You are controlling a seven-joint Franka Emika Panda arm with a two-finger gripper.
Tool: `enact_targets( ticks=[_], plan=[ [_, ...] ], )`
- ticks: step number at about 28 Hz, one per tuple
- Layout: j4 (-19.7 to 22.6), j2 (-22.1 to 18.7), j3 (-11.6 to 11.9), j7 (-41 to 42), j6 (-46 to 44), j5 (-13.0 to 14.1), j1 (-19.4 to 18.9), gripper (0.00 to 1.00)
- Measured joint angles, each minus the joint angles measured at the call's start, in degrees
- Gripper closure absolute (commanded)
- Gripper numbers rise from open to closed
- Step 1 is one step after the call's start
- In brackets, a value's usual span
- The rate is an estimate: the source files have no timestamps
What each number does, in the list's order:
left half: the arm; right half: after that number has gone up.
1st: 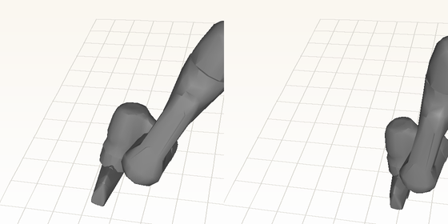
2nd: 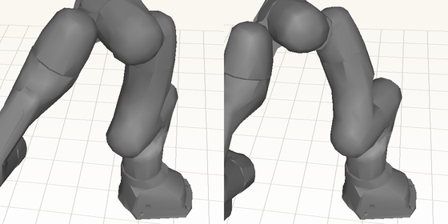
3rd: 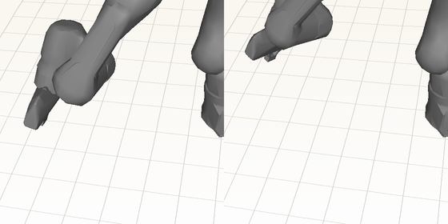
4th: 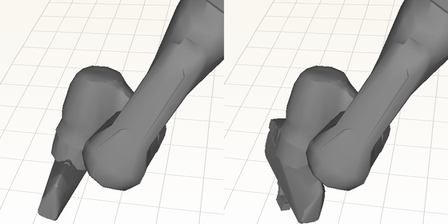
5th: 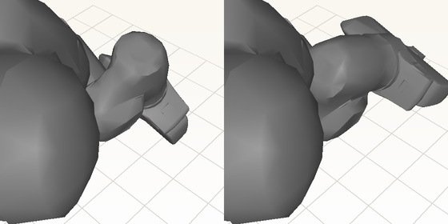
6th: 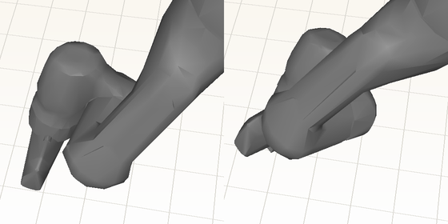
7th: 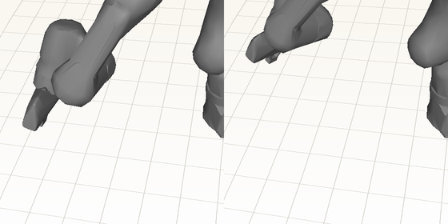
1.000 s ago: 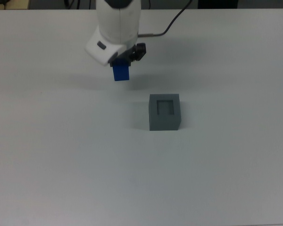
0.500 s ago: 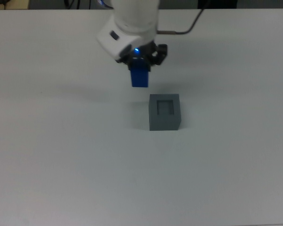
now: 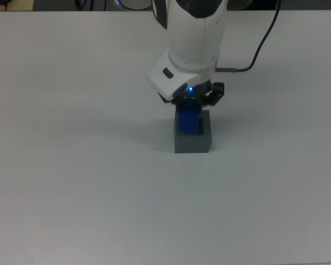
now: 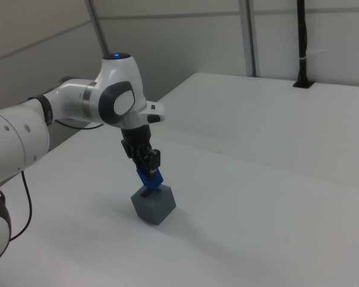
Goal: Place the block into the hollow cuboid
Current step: 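Lower the blue block into the opening of the grey cube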
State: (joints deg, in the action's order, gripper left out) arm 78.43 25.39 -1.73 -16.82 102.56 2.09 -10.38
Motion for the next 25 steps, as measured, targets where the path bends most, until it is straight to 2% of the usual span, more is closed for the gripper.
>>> enact_targets(
  ticks=[7,16,25],
  plan=[
    [-0.1,1.7,-0.3,0.8,0.4,-0.4,-0.5,0.88],
    [-0.2,1.8,-0.7,1.0,0.4,-0.5,-0.5,0.88],
    [-0.2,2.1,-1.2,1.1,0.4,-2.0,-1.3,0.88]
  ],
)
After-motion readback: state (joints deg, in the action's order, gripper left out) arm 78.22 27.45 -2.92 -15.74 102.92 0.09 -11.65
